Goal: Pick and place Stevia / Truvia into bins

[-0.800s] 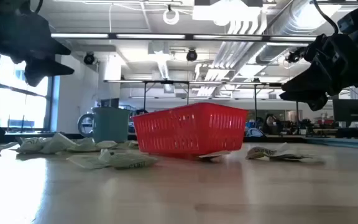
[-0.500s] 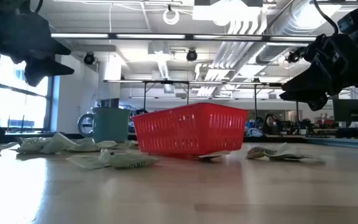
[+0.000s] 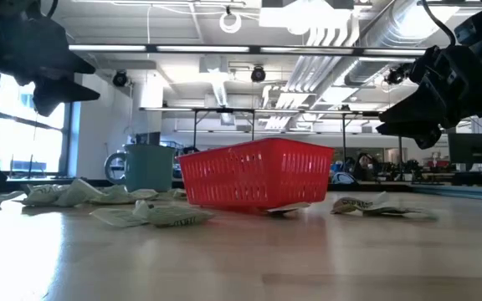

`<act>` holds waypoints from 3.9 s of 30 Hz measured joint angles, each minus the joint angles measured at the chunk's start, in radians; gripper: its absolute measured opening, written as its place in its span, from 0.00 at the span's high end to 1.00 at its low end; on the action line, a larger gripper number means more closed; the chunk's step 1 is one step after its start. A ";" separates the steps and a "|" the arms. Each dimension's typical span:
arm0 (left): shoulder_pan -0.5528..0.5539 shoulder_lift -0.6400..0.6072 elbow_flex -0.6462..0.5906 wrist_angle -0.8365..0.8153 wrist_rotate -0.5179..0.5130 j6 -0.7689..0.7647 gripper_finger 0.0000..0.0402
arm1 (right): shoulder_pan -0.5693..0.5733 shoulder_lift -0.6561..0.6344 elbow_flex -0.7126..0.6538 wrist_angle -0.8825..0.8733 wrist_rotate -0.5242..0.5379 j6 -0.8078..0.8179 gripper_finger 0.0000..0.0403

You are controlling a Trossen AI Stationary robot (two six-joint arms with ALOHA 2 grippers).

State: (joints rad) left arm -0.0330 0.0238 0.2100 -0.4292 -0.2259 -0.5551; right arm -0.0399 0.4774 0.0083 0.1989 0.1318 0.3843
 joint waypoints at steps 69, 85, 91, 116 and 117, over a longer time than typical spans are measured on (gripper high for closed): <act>0.000 0.000 0.000 0.000 0.000 0.000 0.30 | 0.003 0.000 0.047 0.098 0.076 0.751 0.57; 0.000 0.000 0.000 -0.001 0.000 0.000 0.30 | 0.031 0.090 0.109 0.146 -0.185 0.646 0.57; 0.000 0.000 0.000 -0.001 0.000 0.000 0.30 | 0.205 0.333 0.347 -0.322 -0.164 0.534 0.60; 0.000 0.000 0.000 0.000 0.000 0.000 0.30 | 0.480 1.379 1.035 -0.345 -0.001 0.888 0.51; 0.000 0.000 0.000 0.000 0.000 0.000 0.30 | 0.480 1.404 1.056 -0.347 0.000 0.898 0.51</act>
State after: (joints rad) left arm -0.0334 0.0235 0.2103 -0.4296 -0.2260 -0.5551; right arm 0.4404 1.8818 1.0641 -0.1482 0.1322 1.2827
